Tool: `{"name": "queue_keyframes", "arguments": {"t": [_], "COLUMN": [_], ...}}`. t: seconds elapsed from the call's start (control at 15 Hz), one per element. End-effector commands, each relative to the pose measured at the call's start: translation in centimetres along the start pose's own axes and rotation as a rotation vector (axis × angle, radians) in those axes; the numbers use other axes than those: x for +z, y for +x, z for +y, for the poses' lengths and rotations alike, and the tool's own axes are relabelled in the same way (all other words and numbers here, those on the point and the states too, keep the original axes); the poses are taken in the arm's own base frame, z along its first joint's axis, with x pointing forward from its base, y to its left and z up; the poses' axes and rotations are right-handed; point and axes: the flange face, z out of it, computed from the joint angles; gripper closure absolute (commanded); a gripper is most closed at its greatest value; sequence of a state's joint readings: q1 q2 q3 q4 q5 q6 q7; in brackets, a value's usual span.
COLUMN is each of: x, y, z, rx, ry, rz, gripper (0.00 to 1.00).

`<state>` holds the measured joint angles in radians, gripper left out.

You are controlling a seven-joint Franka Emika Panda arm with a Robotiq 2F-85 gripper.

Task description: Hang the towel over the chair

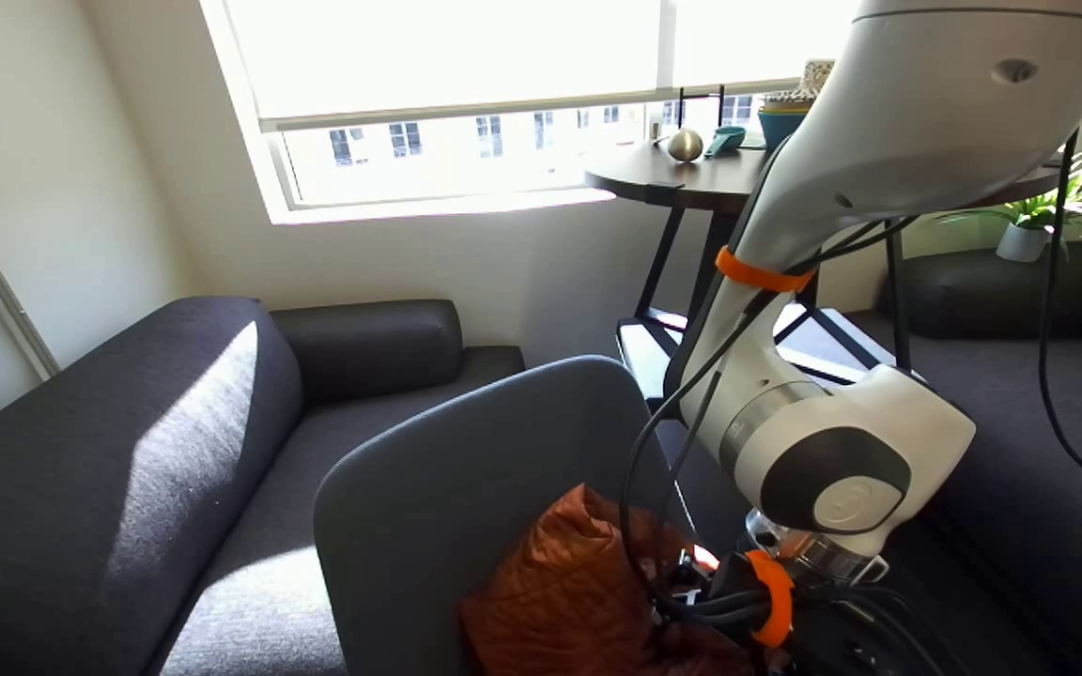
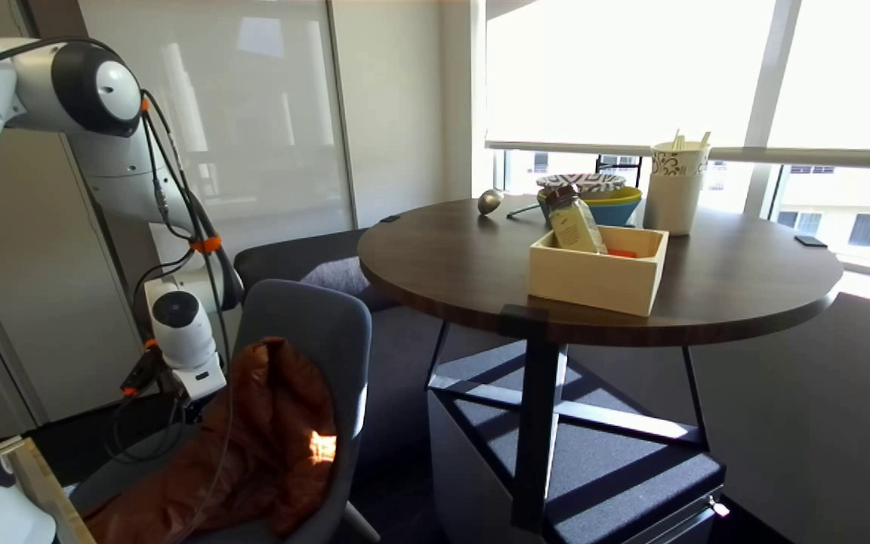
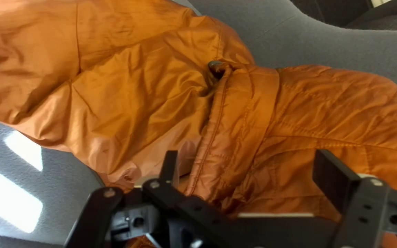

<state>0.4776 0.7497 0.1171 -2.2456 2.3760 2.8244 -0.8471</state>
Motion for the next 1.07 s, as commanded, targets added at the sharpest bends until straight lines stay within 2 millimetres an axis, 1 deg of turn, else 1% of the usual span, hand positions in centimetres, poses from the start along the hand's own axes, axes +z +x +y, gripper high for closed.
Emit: {"name": "queue_keyframes", "arguments": {"t": [0.0,0.2,0.4,0.47,0.73,0.8,0.93,1.0], "x": [3.1,5.6,7.5,7.9,8.9,9.0,9.0,8.9], "y": [1.3,2.8,3.5,3.4,3.1,3.2,3.3,3.4], "z": [0.5,1.2,2.2,2.4,2.8,2.7,2.6,2.4], "rx": [0.039,0.086,0.105,0.108,0.104,0.103,0.1,0.1], "ry": [0.03,0.082,0.095,0.095,0.1,0.102,0.104,0.106], "rz": [0.021,0.032,0.023,0.014,-0.005,-0.003,0.002,0.003], "gripper": [0.0,0.0,0.01,0.01,0.13,0.2,0.42,0.51]}}
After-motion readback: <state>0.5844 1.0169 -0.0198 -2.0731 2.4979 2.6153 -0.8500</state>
